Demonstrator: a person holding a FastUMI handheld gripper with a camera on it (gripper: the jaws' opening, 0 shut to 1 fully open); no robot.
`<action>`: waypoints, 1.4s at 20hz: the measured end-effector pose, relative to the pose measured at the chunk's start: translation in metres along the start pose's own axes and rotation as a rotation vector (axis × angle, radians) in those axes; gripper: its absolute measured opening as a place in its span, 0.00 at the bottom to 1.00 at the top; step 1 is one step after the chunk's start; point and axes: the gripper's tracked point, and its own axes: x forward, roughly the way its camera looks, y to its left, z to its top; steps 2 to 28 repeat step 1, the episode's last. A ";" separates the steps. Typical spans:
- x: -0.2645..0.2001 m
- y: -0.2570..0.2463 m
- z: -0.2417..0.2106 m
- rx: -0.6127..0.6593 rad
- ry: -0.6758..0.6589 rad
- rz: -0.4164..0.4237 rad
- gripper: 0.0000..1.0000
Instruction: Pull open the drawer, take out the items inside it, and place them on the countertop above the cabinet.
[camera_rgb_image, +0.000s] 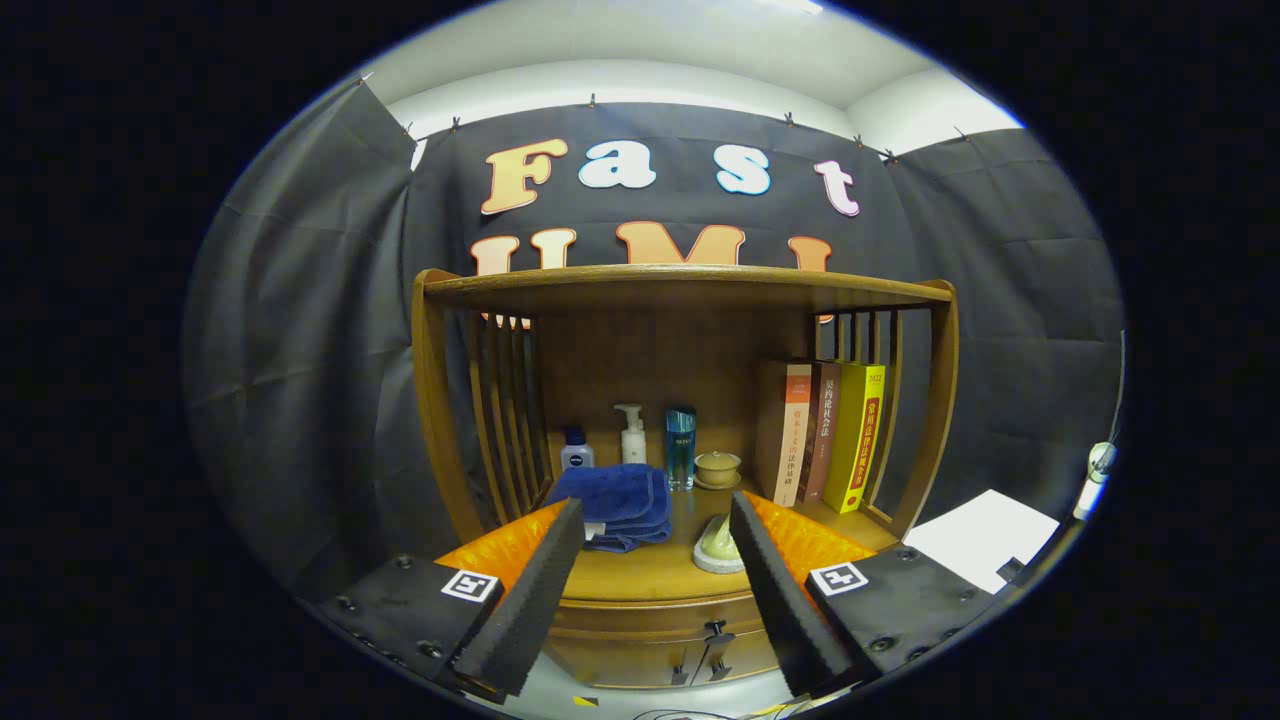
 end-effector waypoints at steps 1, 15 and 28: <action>0.001 0.002 0.000 -0.002 0.001 0.003 0.97; 0.001 0.002 0.000 -0.002 0.001 0.003 0.97; 0.001 0.002 0.000 -0.002 0.001 0.003 0.97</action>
